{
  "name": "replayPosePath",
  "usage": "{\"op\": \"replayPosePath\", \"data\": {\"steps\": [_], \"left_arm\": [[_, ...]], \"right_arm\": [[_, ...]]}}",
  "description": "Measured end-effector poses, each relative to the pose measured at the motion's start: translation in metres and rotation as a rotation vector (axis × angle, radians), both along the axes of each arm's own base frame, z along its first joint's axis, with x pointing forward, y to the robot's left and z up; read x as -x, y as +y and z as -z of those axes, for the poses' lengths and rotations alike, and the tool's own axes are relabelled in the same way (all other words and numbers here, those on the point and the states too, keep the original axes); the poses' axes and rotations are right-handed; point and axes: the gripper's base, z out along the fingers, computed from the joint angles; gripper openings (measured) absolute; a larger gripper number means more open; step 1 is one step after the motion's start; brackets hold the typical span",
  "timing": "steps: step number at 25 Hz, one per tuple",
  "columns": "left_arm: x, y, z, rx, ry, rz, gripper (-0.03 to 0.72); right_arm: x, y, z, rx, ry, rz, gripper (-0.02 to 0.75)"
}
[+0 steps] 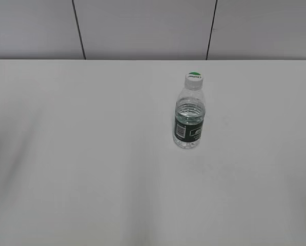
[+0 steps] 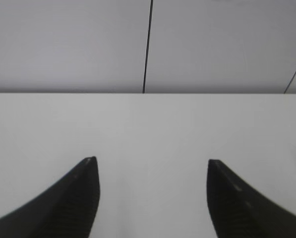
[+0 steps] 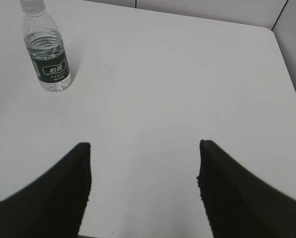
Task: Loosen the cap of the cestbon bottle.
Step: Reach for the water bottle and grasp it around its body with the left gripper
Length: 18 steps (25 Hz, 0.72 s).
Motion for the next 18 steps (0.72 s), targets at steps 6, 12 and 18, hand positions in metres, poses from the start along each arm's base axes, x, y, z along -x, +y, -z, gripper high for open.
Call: {"op": "replayPosePath", "data": {"steps": [6, 12, 18], "left_arm": [[-0.042, -0.014, 0.039, -0.044, 0.100, 0.010, 0.517], [-0.070, -0.043, 0.082, -0.162, 0.142, 0.097, 0.517], [-0.088, -0.067, 0.121, -0.171, 0.128, 0.164, 0.517]], "right_arm": [[0.000, 0.000, 0.000, 0.000, 0.000, 0.000, 0.516], [0.000, 0.000, 0.000, 0.000, 0.000, 0.000, 0.516], [0.000, 0.000, 0.000, 0.000, 0.000, 0.000, 0.516]]}}
